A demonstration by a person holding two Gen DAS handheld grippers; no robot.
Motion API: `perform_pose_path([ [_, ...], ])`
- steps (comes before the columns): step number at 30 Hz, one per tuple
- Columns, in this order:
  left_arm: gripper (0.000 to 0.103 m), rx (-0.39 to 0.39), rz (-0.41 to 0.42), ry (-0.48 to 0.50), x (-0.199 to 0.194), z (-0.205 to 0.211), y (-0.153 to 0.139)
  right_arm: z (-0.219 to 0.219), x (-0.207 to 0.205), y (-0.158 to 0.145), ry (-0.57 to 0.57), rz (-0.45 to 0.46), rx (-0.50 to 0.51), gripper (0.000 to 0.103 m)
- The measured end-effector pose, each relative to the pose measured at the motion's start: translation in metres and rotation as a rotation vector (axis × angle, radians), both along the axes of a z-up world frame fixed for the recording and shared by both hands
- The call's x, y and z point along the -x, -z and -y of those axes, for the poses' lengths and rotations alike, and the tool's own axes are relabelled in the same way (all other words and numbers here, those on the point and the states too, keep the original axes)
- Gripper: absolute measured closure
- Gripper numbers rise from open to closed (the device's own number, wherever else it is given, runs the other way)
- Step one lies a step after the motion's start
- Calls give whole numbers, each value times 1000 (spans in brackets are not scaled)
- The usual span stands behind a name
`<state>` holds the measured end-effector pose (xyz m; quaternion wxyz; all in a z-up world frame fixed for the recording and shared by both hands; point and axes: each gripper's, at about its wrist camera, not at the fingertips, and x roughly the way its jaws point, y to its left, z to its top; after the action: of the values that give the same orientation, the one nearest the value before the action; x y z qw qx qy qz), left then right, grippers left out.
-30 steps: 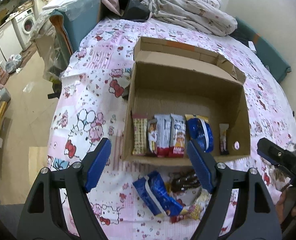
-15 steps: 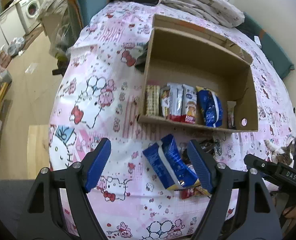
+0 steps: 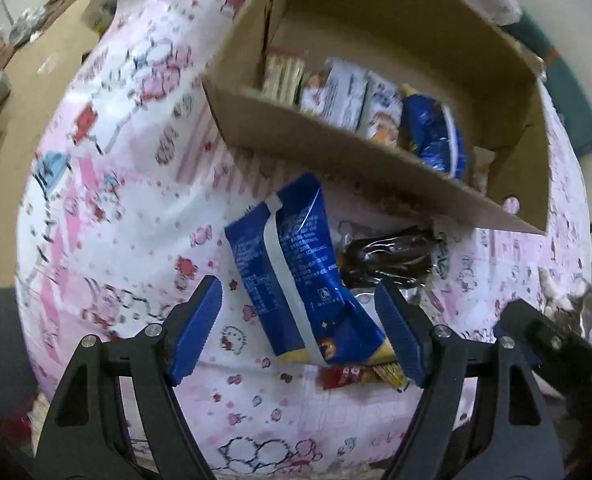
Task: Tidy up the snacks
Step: 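Grasp blue chip bag with left tool while right tool grasps yellow cartoon packet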
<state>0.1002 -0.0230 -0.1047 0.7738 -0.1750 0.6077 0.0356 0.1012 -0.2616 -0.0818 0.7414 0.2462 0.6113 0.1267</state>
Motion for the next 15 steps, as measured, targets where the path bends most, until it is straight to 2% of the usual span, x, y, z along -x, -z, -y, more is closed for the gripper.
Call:
perform_pose_path([
  [3,27,-39,-32,-18,-2,0,13,-1,0,2,-5,-4,3,27],
  [5,28,-82,-57,3,-4,1,21,-1,0,2,-6,-4,4,27],
  [6,36,-85,-67,17,-3,1,25,-1,0,2,-6,-4,3,27],
  [7,55,-77,-67,25,-2,0,27,-2,-1,2,-5,-4,1,27],
  [8,61,-53,-64,44,-1,-1,29,-2,-1,2,-6,-4,1,27],
  [10,78,-60,-53,86,1,1,25,-3,-2,3,-11,-5,4,27],
  [12,80,-82,-53,109,3,0,19,-5,-2,6,-14,-13,7,27],
  [15,81,-58,-49,139,7,-11,2,-5,-3,11,-9,-36,-11,27],
])
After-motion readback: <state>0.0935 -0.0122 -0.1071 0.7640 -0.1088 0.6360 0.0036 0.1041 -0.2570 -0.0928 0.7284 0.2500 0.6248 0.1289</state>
